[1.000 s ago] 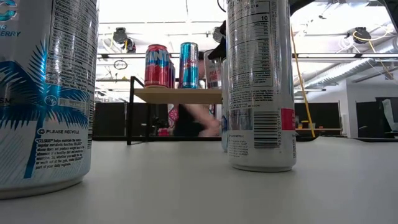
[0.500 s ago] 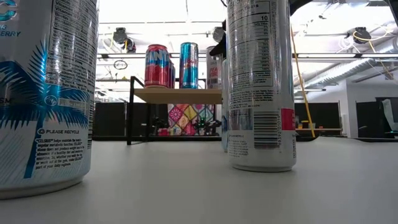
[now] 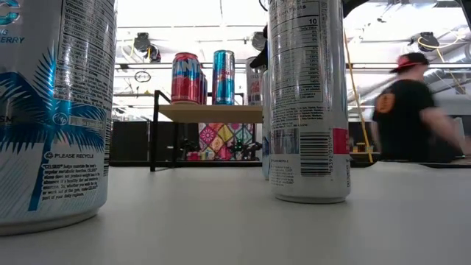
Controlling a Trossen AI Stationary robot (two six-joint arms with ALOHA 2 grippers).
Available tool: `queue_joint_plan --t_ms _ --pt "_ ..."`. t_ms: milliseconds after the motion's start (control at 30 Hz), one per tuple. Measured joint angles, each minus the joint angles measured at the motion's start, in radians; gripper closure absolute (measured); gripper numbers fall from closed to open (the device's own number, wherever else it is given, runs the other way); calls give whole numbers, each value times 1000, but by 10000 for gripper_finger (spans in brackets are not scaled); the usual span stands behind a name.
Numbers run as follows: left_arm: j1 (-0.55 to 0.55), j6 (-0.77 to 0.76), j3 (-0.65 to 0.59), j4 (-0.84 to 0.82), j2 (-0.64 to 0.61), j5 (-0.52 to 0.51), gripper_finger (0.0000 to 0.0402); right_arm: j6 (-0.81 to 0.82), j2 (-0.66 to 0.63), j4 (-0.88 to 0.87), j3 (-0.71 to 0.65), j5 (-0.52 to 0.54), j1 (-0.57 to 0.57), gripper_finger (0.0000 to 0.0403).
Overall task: Place canned beverage on shelf
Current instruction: Put the top left white-pink soda can on the shelf
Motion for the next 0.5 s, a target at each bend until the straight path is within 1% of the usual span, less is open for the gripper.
queue_joint_plan --t_ms 267,433,500 --pt "0 0 0 0 0 3 27 4 -1 6 0 24 0 130" --pt "0 -1 0 0 0 4 27 8 -1 11 1 28 0 129" --pt "0 -8 0 0 0 4 27 11 -1 4 14 50 0 129"
